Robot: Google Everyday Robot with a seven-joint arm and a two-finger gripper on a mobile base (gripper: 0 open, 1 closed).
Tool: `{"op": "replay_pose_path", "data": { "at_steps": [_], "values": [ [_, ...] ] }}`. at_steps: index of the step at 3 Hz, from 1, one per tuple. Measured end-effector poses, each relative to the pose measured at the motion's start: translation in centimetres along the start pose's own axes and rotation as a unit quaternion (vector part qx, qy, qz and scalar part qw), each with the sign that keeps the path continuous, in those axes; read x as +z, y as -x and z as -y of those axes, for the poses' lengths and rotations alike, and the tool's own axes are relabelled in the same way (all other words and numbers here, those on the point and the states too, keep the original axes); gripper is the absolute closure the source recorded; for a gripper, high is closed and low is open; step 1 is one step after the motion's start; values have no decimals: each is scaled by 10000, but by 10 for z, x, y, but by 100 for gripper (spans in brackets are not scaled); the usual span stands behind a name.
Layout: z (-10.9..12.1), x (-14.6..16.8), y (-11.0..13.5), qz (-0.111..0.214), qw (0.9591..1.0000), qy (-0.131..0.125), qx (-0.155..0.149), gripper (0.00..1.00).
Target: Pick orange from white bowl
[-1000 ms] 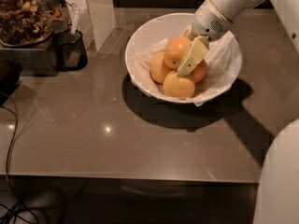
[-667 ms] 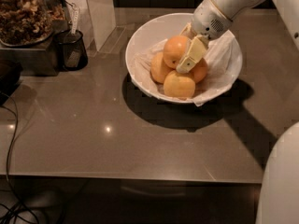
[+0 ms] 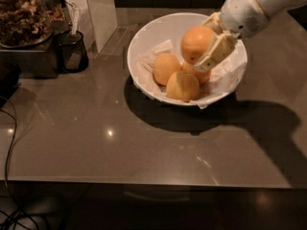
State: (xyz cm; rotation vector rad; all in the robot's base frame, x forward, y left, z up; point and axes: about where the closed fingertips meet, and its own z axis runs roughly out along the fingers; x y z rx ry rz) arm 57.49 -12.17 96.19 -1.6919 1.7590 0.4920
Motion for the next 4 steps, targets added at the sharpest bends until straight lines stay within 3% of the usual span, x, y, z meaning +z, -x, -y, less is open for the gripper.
{"op": "replay_pose_path", "data": {
  "at_steps": [1,2,4],
  "values": [
    [-26,-27,-8,482,9982,-351,75,100],
    [-58,-55,-11,711,9939,-828,144,100],
    [-109,-86,-16,925,9831,-1551,291,100]
  ]
}}
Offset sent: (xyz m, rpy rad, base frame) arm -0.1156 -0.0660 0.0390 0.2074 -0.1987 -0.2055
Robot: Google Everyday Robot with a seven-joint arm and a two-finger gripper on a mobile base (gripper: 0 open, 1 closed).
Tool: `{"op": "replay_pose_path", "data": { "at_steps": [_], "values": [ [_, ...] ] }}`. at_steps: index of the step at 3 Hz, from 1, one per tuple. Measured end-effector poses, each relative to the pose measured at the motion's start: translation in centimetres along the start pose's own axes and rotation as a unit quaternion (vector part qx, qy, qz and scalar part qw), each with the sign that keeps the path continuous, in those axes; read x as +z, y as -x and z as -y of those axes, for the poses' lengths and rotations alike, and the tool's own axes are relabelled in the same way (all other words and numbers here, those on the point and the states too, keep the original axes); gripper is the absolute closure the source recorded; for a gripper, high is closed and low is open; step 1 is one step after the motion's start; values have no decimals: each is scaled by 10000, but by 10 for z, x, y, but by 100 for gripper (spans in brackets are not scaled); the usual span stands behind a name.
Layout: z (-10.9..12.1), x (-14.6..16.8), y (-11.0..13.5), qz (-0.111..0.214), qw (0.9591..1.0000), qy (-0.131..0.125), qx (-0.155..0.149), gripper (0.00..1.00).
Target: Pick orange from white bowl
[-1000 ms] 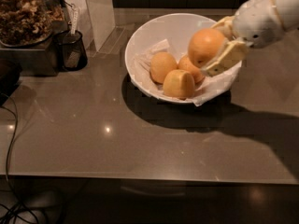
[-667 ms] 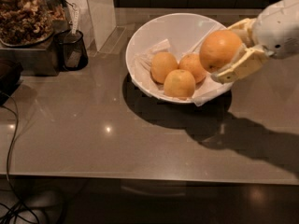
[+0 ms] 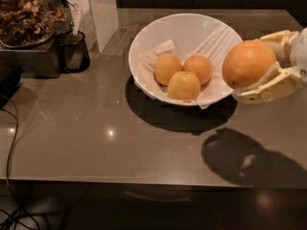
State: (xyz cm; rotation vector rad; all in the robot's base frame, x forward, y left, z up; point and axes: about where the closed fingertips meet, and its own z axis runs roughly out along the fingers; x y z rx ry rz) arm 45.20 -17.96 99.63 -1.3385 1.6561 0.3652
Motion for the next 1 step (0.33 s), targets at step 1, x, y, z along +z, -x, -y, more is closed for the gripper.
{"op": "replay_pose_path", "data": {
  "at_steps": [1],
  "values": [
    [-1,-2,-1,-18,10000,-10,13,100]
  ]
}}
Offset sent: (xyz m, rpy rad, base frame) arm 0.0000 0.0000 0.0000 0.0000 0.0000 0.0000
